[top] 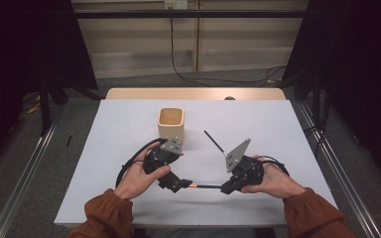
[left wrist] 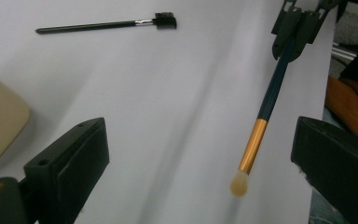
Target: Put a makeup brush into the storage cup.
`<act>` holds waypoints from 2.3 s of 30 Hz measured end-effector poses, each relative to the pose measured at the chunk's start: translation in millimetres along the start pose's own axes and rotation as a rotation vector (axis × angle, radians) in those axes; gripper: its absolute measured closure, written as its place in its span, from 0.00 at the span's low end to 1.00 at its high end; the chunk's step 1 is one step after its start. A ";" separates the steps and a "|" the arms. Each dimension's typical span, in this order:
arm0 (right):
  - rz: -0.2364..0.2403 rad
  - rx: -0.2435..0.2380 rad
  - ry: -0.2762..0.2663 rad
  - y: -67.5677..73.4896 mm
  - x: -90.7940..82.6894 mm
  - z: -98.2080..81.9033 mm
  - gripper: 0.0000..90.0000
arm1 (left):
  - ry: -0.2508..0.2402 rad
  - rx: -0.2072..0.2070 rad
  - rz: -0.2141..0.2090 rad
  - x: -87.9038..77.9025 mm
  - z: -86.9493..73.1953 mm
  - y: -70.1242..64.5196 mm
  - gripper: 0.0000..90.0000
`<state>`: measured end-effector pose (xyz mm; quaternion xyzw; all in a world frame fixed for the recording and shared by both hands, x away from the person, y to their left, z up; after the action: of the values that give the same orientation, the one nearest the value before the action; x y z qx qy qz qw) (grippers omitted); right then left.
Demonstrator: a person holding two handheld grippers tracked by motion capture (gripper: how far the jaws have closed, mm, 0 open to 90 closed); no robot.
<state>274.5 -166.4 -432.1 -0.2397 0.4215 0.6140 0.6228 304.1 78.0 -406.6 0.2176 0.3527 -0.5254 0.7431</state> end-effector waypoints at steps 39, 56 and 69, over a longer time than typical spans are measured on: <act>-0.067 0.147 -0.288 -5.1 -12.1 -27.8 0.95 | -0.246 -0.102 0.065 -21.6 -45.8 -4.7 0.03; -0.085 0.127 -0.475 0.1 -17.4 -26.0 0.95 | -0.268 -0.117 0.081 -20.4 -47.8 -2.4 0.03; -0.096 0.102 -0.583 2.6 -17.2 -25.1 0.95 | -0.282 -0.124 0.082 -20.5 -49.7 -2.8 0.03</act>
<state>268.1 -196.2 -430.7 -0.0412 0.2435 0.6049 0.7570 282.7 124.5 -423.7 0.1095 0.2675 -0.4973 0.8180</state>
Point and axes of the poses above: each handheld gripper's, and its own axes: x roughly forward along the jaws, z roughly out of its top, y roughly to its left, the point moved 2 cm from there along x, roughly forward along the jaws, and after that the axes turned 3 degrees about z, right-handed, at the moved point
